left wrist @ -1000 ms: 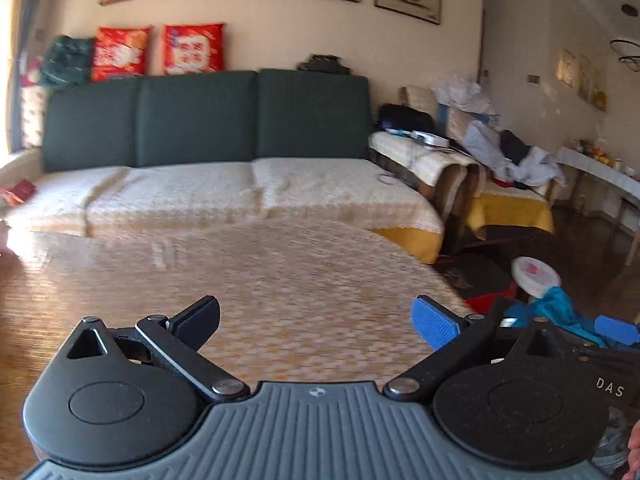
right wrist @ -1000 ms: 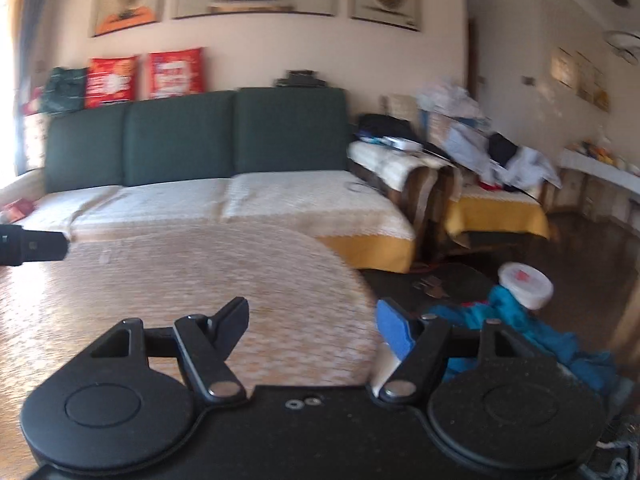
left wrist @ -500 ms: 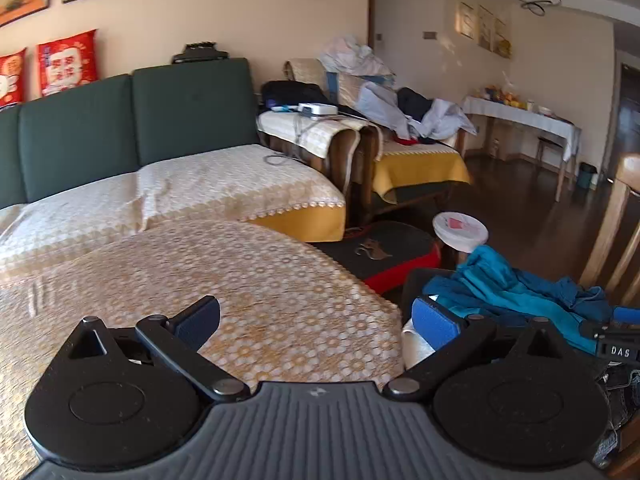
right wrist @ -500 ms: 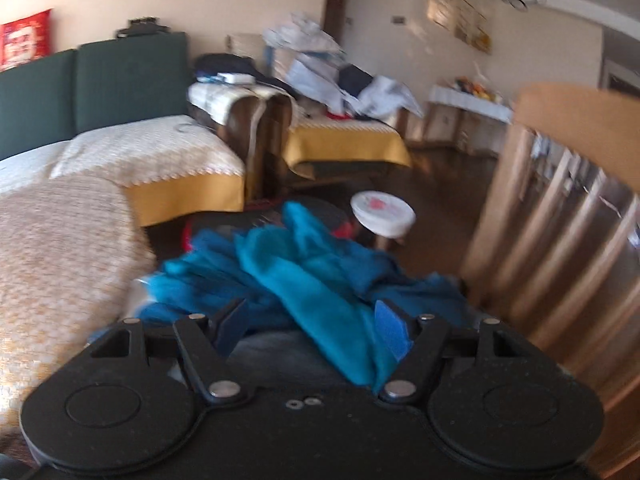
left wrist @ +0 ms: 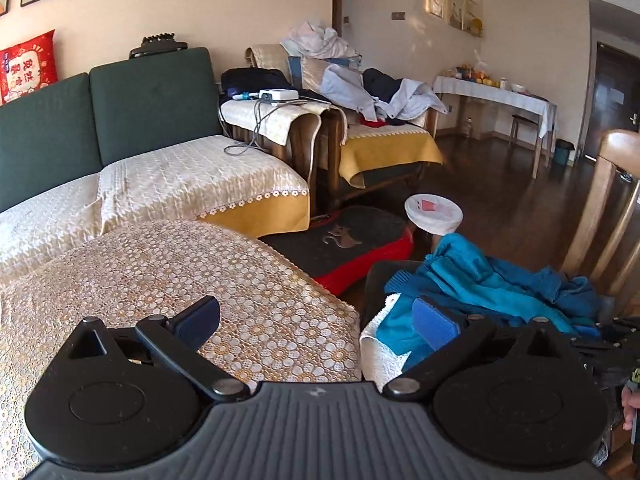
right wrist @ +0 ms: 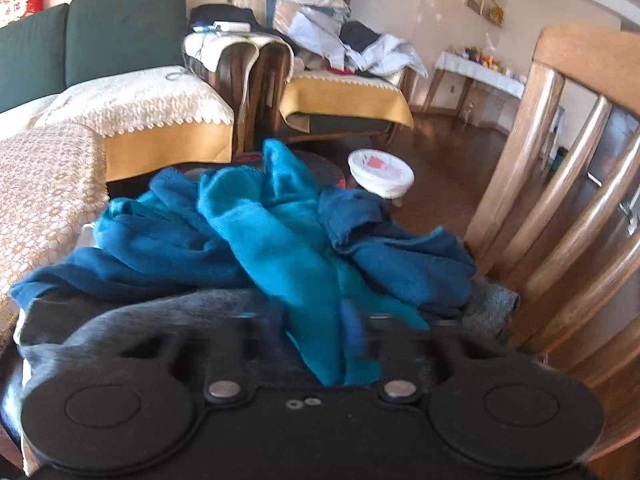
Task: Fold clothes
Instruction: 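Turn both tools toward the blue clothes pile on the wooden chair, then grasp the navy-teal sweatshirt edge with the right gripper while the left gripper grasps another edge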
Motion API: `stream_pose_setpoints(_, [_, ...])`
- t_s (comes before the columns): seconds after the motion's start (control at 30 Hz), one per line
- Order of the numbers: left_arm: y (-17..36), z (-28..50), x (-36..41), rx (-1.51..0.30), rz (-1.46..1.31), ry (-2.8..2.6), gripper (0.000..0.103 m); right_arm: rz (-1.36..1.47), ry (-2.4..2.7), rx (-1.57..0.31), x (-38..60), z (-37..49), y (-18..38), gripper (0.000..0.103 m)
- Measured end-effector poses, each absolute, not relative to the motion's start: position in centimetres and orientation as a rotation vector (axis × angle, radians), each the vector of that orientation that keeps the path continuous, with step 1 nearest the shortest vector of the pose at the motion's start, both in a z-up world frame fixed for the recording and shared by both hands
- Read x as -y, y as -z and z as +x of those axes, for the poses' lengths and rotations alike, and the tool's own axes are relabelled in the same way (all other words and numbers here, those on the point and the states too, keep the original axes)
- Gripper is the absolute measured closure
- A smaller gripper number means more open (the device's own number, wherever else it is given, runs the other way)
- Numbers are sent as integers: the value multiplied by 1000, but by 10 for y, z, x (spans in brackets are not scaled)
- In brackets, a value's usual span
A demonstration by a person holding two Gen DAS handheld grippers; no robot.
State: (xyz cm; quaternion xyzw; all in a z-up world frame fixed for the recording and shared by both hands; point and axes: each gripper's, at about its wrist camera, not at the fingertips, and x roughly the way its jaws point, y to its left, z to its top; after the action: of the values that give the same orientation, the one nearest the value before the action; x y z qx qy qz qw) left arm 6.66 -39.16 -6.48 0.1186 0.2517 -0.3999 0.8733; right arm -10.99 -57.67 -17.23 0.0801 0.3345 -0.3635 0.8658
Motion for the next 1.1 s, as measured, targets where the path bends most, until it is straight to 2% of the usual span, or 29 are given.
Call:
stream_pose_setpoints(0.2, [65,52,400,-504,279,944,0,229,701,-657,575,-115,160,0])
stream_pose_setpoints(0.37, [69,45,416,-487,337,1017,0,158,536,-671,532,-110,148,0])
stream_pose_setpoints(0.6, [58,46,457,-471,343,1098,0,246,317,-644,482,-123,129,0])
stream_pose_setpoints(0.8, [60,33,489,-400,413,1153,0,225,222,-700,454,-115,134,0])
stream_pose_setpoints(1.1, [90,20,533,-367,576,1416,0,278,535,-549,505,-160,106,0])
